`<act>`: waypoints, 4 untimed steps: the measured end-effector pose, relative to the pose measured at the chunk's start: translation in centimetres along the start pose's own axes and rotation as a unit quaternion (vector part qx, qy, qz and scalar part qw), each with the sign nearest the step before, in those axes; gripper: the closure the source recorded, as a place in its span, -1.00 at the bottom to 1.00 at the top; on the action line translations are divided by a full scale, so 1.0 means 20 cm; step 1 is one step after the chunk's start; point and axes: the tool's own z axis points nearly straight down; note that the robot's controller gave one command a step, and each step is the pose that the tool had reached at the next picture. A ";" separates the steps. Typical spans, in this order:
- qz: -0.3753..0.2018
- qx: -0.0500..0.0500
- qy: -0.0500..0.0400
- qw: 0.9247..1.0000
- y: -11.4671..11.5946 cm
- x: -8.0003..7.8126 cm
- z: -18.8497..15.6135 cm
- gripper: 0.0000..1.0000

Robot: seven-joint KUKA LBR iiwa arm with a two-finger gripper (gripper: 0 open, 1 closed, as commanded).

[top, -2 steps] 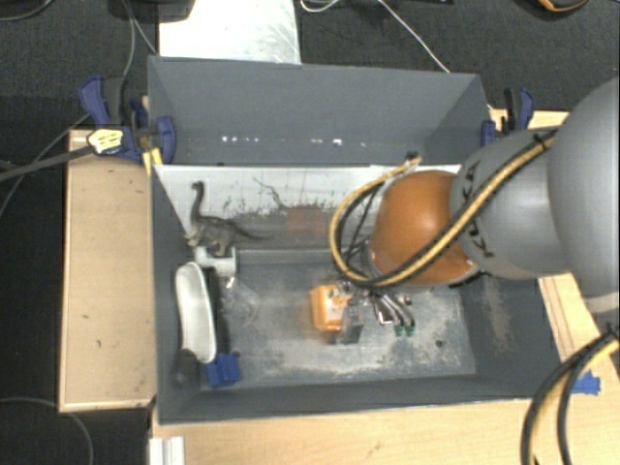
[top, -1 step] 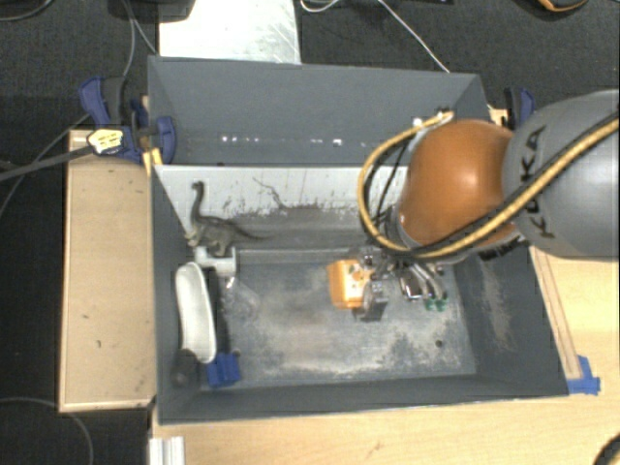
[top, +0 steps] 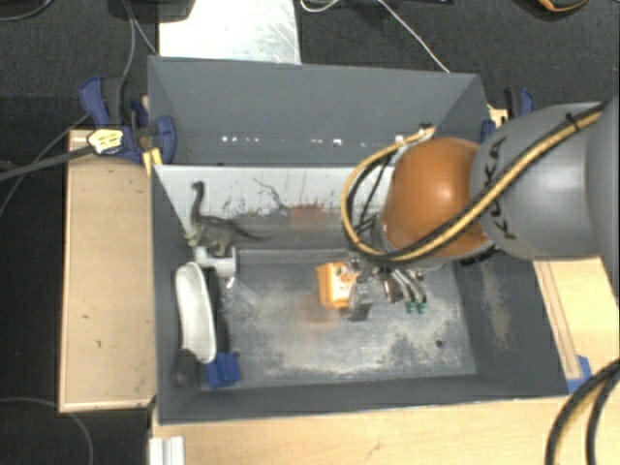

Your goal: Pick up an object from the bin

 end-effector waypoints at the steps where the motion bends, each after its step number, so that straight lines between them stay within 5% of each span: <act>1: -0.004 0.000 0.006 1.000 -0.01 0.02 -0.29 1.00; 2: 0.025 0.000 -0.002 1.000 0.00 -0.10 0.01 1.00; 3: 0.022 0.000 0.005 1.000 0.04 -0.04 -0.36 1.00; 4: 0.037 -0.001 -0.004 0.999 -0.04 -0.19 0.05 1.00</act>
Offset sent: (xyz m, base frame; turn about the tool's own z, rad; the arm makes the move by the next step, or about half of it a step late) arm 0.0299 0.0049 -0.0518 0.0850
